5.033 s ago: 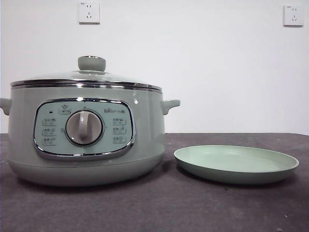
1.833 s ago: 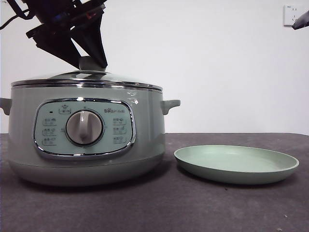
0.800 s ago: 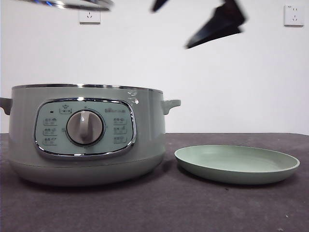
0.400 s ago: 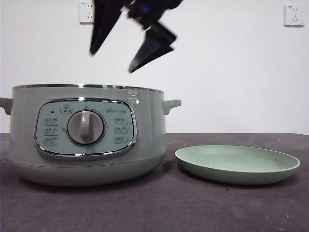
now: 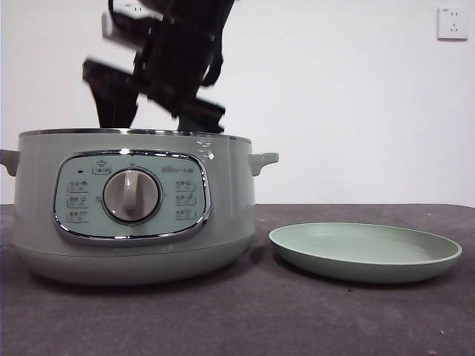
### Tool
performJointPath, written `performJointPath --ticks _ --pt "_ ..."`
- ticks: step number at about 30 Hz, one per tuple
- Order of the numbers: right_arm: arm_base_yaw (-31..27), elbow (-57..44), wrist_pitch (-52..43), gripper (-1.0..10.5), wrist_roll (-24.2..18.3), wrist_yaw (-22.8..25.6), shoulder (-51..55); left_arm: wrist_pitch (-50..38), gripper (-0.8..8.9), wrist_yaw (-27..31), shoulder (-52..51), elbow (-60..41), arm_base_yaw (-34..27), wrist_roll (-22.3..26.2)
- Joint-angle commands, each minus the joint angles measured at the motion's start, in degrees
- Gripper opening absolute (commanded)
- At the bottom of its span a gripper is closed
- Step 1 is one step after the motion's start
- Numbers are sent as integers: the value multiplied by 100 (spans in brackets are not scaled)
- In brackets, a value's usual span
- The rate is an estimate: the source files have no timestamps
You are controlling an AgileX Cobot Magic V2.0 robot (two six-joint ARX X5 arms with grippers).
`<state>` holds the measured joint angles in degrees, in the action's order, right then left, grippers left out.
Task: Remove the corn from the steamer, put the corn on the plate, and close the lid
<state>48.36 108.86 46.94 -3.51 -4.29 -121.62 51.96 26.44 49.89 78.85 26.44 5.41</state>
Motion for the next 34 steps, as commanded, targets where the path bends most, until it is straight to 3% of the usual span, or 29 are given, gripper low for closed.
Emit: performJointPath --ticks 1,5,9,12,16,29,34 --pt "4 13 2 388 -48 17 -234 -275 -9 57 -70 101 9 63" --pt "-13 13 4 370 -11 13 -363 -273 -9 55 -70 101 9 63" --pt "-37 13 13 234 50 -20 -455 -258 -9 52 -70 101 9 61" --pt "-61 13 79 203 63 -22 -507 -256 -9 50 -70 101 9 61" --pt "-52 13 101 -22 63 -22 -503 -249 -9 42 -70 101 9 61" --pt "-245 28 610 -16 61 20 616 -262 -9 -31 33 101 13 59" --pt "-474 28 1250 -16 42 20 1276 -352 -9 -579 201 101 13 33"
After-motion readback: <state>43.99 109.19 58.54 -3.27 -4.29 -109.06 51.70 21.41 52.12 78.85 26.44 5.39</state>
